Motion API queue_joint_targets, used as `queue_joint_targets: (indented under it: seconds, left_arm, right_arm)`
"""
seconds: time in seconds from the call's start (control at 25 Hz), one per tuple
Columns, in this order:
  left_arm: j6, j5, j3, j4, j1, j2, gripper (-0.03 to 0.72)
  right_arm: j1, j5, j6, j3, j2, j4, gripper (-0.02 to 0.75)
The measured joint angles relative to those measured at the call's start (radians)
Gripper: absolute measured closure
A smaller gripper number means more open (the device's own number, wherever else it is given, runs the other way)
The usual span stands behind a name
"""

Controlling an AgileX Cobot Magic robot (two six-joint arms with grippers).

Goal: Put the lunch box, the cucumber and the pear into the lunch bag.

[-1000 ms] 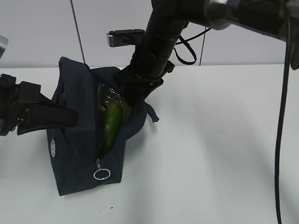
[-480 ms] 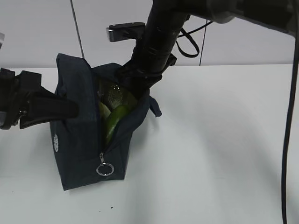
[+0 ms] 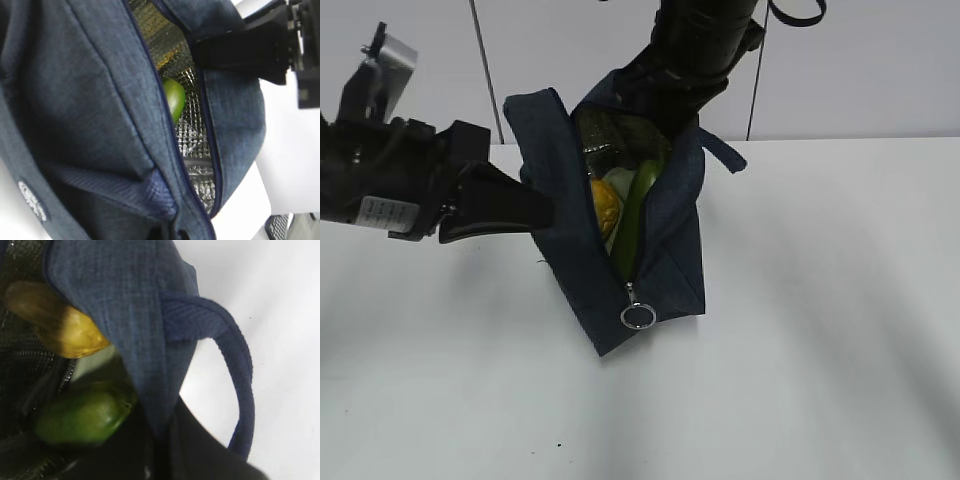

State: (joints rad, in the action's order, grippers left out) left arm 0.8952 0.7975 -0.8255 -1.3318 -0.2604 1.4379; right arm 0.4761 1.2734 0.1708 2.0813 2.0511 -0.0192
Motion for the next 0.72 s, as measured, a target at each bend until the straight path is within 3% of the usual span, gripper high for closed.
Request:
queue_joint_targets:
  seconds: [0.24, 0.4, 0.72]
  left_arm:
    - [0.0, 0.002, -0.04, -0.002, -0.04, 0.057, 0.702]
    - [0.0, 0.024, -0.04, 0.012, -0.04, 0.059, 0.702]
    - [0.0, 0.062, -0.04, 0.062, -0.04, 0.059, 0.703]
  right_arm:
    - [0.0, -0.004, -0.023, -0.19, -0.106, 0.019, 0.732]
    - [0.0, -0.008, -0.024, -0.309, -0.142, -0.046, 0.732]
    - [0.0, -0.026, -0.034, -0.347, -0.159, -0.077, 0.732]
